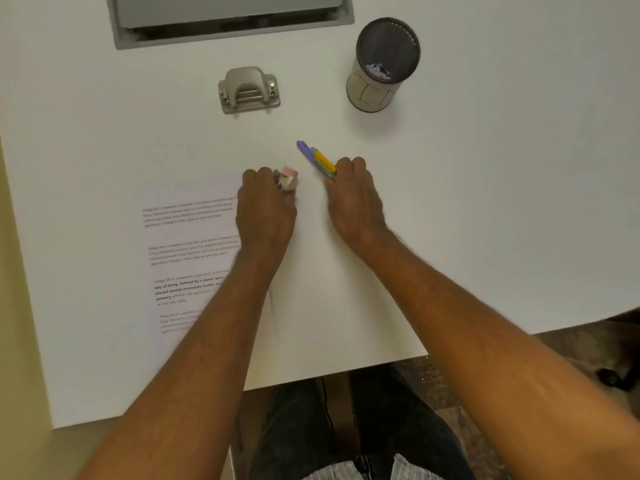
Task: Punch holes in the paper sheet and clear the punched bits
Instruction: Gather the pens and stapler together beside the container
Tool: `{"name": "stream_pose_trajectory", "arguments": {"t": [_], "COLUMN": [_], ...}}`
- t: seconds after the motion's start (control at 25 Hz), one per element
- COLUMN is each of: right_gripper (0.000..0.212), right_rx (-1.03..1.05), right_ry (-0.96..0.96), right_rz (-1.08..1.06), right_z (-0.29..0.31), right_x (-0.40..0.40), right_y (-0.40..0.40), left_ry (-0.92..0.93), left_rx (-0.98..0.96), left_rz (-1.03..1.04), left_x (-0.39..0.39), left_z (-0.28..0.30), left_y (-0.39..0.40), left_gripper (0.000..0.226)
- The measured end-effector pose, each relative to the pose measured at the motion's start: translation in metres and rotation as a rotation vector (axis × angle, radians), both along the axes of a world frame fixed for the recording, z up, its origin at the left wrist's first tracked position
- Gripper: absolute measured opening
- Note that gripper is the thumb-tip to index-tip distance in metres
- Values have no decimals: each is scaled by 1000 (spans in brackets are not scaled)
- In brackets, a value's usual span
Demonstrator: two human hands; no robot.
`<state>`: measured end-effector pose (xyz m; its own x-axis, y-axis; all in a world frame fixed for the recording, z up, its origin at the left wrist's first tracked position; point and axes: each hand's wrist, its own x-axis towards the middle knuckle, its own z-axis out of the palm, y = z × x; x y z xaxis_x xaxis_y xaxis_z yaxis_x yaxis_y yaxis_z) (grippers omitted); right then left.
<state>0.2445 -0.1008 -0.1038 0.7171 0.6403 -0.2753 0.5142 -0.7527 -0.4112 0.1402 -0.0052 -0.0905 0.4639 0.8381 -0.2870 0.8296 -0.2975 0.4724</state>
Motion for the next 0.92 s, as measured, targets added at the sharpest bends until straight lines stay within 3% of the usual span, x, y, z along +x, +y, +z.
{"name": "stream_pose_trajectory", "arguments": {"t": [0.12, 0.24, 0.36, 0.48, 0.68, 0.92], "right_gripper": [15, 6, 15, 16, 22, 30], "right_rx": [75, 208, 280, 244, 161, 158], "right_ry": [111, 292, 211, 150, 170, 152], "right_rz": [-69, -230, -304, -390, -472, -450], "right_z": [6, 14, 20, 16, 6, -6], "right_x": [11, 34, 74, 118, 166, 190], "right_y": [-14, -44, -69, -88, -111, -119], "left_ry": [-49, -186, -298, -331, -340, -233], "left_rx": [-46, -301, -616, -738, -710, -493], "left_rz": [56, 120, 229, 250, 280, 137], "left_x": [24, 69, 126, 179, 240, 266], "left_z": [7, 13, 12, 11, 6, -13], "left_y": [-13, -40, -66, -85, -102, -112], "left_gripper": [33, 29, 35, 31, 31, 25]}}
